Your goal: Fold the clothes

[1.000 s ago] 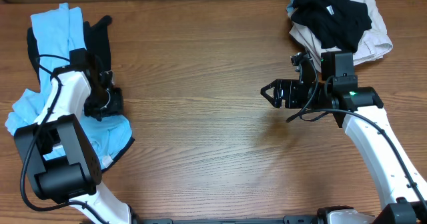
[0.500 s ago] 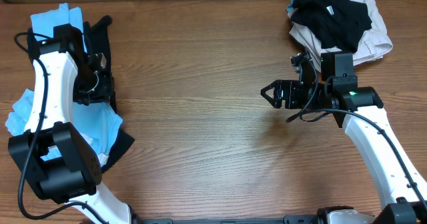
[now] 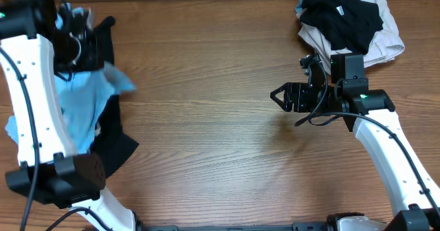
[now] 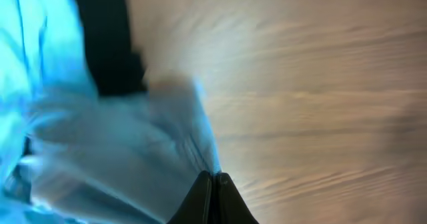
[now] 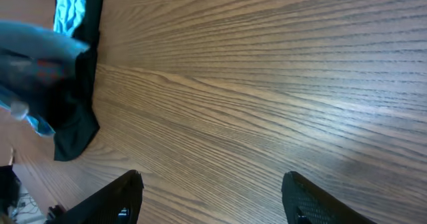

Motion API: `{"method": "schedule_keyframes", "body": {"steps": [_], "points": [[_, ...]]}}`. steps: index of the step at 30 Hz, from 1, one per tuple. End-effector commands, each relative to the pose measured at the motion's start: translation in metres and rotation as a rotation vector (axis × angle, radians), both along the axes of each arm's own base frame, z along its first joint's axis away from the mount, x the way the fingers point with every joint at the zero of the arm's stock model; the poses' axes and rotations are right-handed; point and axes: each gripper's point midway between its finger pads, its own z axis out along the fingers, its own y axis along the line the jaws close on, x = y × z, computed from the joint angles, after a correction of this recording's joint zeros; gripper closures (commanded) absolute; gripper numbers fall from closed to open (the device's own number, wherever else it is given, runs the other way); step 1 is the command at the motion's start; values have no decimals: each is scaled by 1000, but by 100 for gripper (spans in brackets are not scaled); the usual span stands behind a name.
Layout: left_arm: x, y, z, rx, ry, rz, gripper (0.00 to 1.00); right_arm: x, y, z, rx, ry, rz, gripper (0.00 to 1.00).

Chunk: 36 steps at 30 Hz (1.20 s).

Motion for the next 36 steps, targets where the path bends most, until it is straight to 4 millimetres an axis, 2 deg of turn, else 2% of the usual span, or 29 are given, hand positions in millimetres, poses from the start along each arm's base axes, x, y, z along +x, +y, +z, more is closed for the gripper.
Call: {"method": "schedule_keyframes", "body": {"steps": [1,2,8,13,17,20,23,25,31,36], "points": [[7,-58,61,-92,-208,-177,96,4,4,53,45,-127,-1,30],[7,-76,80,-102,-272,-225,96,2,3,69,49,-164,-1,30],[2,-157,144,-163,-526,-453,96,-20,-4,130,31,-296,-25,30],[0,-218,176,-237,-658,-559,96,-46,-16,165,-1,-387,-75,27],[-5,-257,197,-281,-754,-630,96,-64,-27,179,-20,-429,-133,23],[-7,-281,220,-312,-853,-667,96,-72,-31,177,-41,-420,-152,22],[-7,-293,239,-353,-925,-668,96,-75,-31,168,-48,-374,-148,22],[-5,-294,248,-374,-954,-652,96,-74,-26,161,-37,-338,-126,22],[2,-289,253,-344,-985,-614,96,-62,-12,136,-54,-259,-44,21],[2,-289,254,-348,-984,-609,96,-42,0,94,-89,-176,35,19]]}}
